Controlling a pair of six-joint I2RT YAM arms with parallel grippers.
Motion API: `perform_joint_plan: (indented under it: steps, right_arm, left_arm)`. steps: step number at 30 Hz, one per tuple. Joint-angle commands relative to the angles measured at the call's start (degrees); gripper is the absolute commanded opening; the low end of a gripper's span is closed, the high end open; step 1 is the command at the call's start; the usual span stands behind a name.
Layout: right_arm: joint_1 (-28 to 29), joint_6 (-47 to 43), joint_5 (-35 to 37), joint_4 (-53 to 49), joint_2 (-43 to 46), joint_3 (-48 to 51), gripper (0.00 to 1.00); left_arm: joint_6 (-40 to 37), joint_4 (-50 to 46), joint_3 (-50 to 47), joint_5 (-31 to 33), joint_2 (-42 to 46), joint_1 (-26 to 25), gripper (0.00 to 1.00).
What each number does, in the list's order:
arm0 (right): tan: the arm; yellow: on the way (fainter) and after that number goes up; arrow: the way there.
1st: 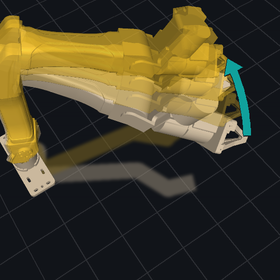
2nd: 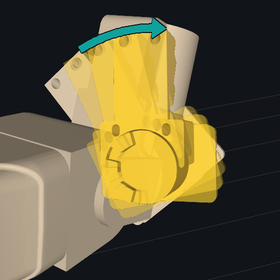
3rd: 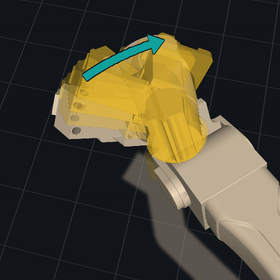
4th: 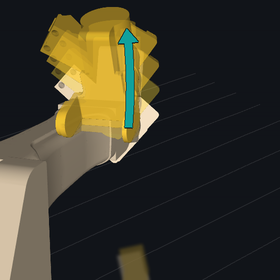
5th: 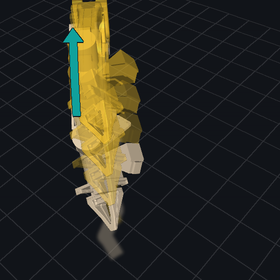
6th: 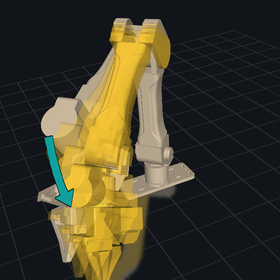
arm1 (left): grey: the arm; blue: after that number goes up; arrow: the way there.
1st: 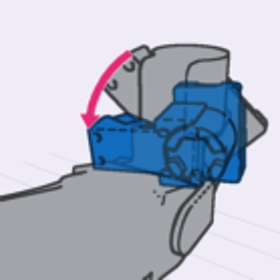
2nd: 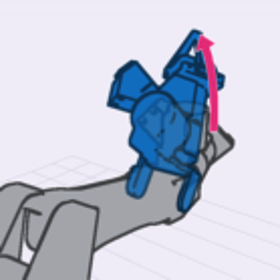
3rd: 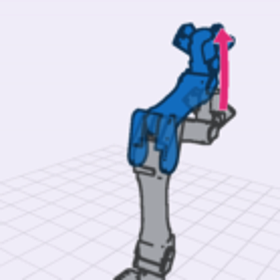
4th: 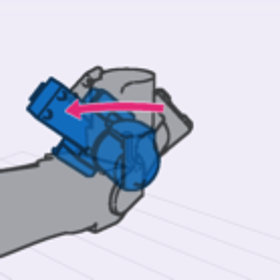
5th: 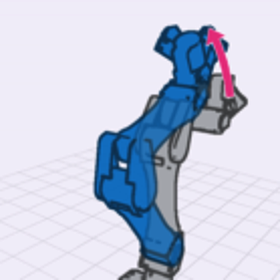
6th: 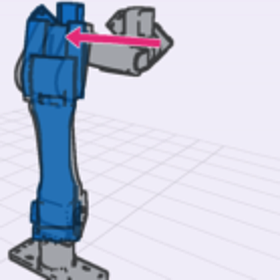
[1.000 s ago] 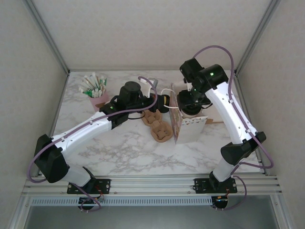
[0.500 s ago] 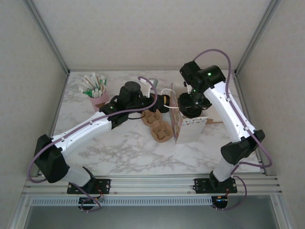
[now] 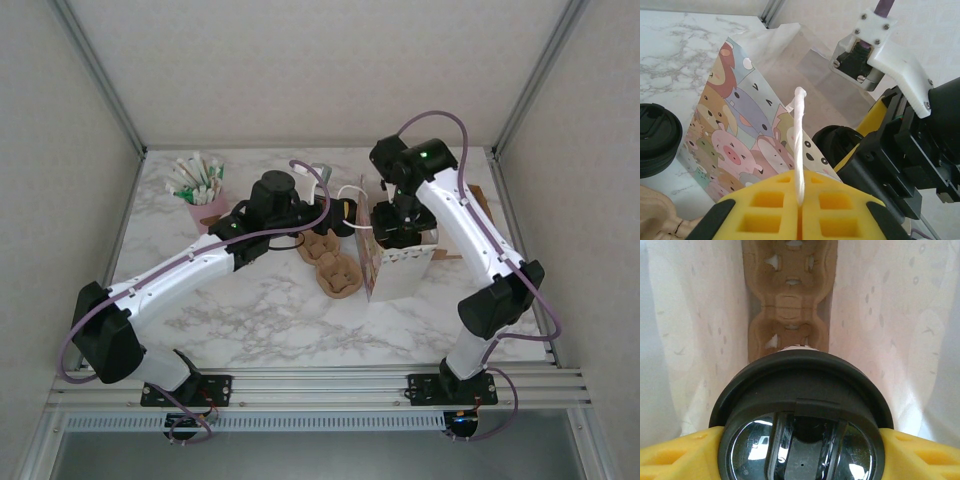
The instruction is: Pack the takeout coffee
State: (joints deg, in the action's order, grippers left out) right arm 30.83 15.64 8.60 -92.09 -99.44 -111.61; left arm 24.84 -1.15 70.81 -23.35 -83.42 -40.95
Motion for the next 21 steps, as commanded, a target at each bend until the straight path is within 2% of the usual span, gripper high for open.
perform_joint_plan:
  steps: [1, 9, 21]
  right_arm:
    - [-0.2, -1.0, -1.8, -3.0, -0.8, 1.6, 0.75]
    - [-0.5, -1.1, -3.0, 0.2, 0.0, 5.5, 0.75]
    - [-0.8, -1.5, -4.1, 3.2, 0.7, 8.6, 0.75]
  left_arm:
    - [-0.2, 1.1, 0.3, 0.1, 0.1, -0.4, 0.08]
    - [-0.2, 0.8, 0.2, 0.8, 0.5, -0.4, 0.08]
    - [0.4, 0.5, 0.1, 2.8, 1.3, -0.4, 0.13]
